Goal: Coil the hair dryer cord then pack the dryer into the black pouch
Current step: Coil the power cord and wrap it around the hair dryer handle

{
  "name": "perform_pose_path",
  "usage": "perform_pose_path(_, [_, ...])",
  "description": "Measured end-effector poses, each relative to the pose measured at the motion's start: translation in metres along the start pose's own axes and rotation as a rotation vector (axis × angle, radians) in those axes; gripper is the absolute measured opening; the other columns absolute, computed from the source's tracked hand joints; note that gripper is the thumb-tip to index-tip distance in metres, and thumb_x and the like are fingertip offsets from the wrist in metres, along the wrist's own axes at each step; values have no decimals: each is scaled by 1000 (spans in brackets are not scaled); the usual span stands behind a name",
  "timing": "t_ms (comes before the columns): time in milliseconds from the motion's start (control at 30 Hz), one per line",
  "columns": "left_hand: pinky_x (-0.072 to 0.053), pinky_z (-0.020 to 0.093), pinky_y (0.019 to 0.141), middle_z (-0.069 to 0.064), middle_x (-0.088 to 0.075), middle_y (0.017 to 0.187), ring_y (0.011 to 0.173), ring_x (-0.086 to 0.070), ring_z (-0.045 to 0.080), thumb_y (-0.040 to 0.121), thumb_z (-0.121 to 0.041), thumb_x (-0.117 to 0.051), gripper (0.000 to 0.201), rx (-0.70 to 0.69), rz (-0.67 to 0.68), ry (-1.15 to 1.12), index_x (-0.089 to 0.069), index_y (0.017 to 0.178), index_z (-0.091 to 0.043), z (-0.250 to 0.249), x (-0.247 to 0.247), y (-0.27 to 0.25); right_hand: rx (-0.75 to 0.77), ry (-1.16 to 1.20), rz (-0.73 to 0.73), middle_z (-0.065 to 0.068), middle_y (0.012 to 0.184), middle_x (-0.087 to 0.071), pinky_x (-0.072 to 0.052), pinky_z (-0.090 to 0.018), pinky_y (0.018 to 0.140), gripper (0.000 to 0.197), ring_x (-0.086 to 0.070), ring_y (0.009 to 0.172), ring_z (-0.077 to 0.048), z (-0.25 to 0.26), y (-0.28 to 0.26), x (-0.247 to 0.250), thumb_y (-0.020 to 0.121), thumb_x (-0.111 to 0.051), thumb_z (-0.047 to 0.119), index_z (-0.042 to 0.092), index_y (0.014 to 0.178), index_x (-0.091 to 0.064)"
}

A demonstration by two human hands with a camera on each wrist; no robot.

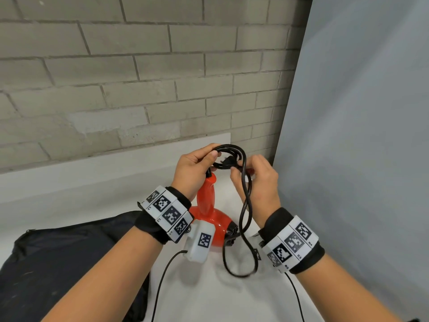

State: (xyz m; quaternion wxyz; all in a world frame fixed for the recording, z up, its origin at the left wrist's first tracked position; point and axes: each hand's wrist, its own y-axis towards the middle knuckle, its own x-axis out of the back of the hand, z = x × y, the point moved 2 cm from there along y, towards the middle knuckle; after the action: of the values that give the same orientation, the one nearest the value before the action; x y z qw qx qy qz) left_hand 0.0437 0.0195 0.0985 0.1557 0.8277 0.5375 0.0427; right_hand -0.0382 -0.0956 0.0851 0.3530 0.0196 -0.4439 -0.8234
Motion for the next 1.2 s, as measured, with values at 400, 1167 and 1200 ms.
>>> perform_pose_path(400, [-53,16,74,-14,-71,68,71,-63,-2,89,-4,-48,31,-10,154,-54,-55,116,-18,1,-5,0,-91,-32,30,-6,72,-50,-38,-17,61,14,-50,68,-19,-2,10,-4,76,-68,3,0,73,-55])
perform_pose_path(1167, [-31,16,50,-13,-41,51,48,-35,3,94,-23,-41,26,79,150,-26,-66,85,-19,-6,13,8,-476,-700,769,-15,105,-63,-48,-43,87,26,-58,97,-33,-103,-1,16,95,-34,14,10,109,-55])
perform_pose_path(1200, [-31,17,50,-11,-40,53,48,-35,3,94,-22,-42,26,87,146,-39,-65,83,-19,-6,14,8,-539,-758,919,-16,116,-60,-47,-41,93,29,-56,106,-34,-105,-7,16,94,-33,11,9,114,-54])
